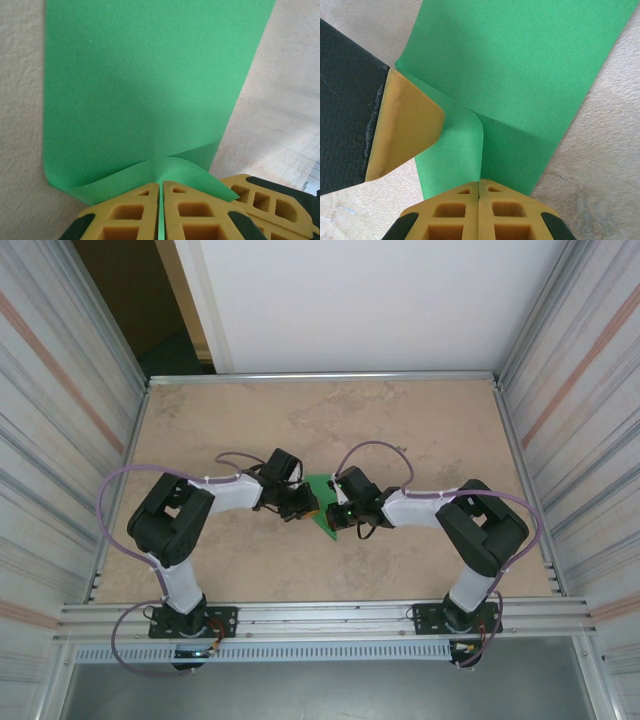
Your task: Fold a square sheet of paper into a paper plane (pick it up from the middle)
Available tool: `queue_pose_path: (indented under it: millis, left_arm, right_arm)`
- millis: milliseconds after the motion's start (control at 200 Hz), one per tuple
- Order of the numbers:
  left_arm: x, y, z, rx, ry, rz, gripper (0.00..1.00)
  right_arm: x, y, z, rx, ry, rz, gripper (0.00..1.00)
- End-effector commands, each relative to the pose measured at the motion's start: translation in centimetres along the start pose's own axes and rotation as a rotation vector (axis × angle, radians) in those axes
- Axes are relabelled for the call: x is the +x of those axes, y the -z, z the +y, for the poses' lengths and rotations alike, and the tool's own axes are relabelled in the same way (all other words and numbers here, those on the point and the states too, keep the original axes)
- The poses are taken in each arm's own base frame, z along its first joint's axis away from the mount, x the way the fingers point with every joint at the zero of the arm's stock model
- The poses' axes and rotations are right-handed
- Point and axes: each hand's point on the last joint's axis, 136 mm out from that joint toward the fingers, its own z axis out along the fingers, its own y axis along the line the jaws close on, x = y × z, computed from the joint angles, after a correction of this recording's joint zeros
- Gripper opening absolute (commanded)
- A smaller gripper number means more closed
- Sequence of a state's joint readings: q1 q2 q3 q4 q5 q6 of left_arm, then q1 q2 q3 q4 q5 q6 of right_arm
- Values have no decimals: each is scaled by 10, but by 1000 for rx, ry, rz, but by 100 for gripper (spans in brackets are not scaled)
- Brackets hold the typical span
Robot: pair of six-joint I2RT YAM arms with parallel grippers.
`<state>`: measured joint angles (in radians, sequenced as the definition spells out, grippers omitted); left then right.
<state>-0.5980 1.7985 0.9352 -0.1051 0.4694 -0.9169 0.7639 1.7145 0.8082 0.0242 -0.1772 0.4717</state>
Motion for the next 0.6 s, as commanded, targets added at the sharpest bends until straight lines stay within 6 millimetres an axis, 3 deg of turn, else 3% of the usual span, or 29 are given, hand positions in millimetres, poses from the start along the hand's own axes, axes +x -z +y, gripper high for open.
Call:
queue_pose_path:
  millis: [0, 446, 596]
  left_arm:
    - [4, -6, 11, -47, -3, 15, 11]
    - [5, -9, 17, -67, 1, 24, 11]
    - [6, -10, 23, -91, 6, 25, 11]
  right_arm:
    - [13, -7, -12, 45, -40, 59, 4]
    - [14, -7, -12, 46, -45, 64, 5]
    - [4, -1, -11, 43, -95, 26, 19]
